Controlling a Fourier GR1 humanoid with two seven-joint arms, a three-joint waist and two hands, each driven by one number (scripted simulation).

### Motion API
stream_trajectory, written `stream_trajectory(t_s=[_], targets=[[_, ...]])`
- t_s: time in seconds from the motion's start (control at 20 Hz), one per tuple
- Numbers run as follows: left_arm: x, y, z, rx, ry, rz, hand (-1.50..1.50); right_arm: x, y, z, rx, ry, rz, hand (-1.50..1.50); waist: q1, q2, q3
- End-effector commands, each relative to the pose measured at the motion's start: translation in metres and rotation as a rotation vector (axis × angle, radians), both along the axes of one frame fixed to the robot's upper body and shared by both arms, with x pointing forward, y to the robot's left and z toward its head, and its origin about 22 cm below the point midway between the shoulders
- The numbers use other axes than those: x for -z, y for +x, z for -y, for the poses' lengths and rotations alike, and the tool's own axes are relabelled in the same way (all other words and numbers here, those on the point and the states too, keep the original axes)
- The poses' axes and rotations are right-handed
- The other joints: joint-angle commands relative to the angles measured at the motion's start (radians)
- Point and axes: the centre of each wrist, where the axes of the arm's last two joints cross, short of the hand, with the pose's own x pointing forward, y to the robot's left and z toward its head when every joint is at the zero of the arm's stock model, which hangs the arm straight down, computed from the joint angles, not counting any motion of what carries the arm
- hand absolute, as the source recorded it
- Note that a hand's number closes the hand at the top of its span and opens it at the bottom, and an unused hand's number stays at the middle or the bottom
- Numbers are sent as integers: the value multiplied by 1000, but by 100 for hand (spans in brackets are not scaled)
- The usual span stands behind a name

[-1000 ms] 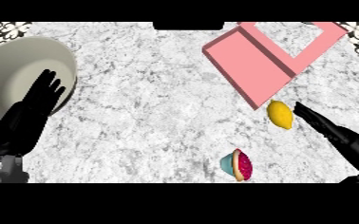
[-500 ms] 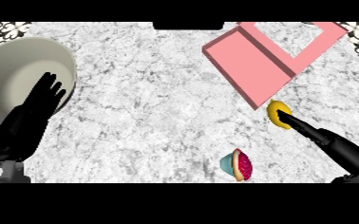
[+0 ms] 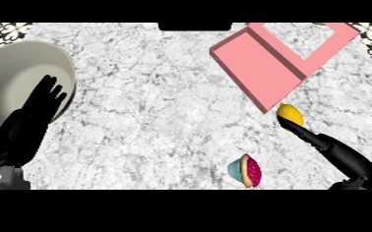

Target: Pick the cupcake from the cutting board and place it in the cardboard box

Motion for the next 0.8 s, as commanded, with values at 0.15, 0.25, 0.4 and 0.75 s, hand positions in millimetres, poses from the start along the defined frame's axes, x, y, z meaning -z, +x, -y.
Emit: stream_trajectory(t_s=[0.15,0.25,0.4,0.75], targets=[[3,12,16,-3,4,-16,0,6,-4,-7,17,43,36,-150,-2,0,0],[-15,12,4,-9,-8,10,0,-6,-5,-2,21,20,48,-150,-2,0,0],[-23,5,4,2,-2,1,0,-10,6,-42,19,-46,58,-150,2,-1,0],[-7,2,2,-12,0,8,0,-1,-4,-36,3,-78,42,-150,0,0,0]])
